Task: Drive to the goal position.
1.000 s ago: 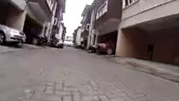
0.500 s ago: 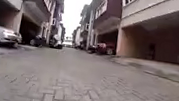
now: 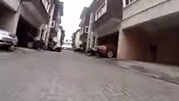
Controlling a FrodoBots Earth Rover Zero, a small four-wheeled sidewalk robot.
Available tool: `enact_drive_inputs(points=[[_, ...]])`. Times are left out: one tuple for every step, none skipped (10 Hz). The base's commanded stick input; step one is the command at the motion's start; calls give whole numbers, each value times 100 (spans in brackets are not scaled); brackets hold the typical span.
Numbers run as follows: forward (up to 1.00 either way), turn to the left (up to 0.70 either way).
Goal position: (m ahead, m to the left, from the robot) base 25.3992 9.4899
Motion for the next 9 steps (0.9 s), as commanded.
enact_drive_inputs(points=[[70,0],[70,0],[70,0],[70,0],[70,0],[70,0],[70,17],[70,35],[70,35]])
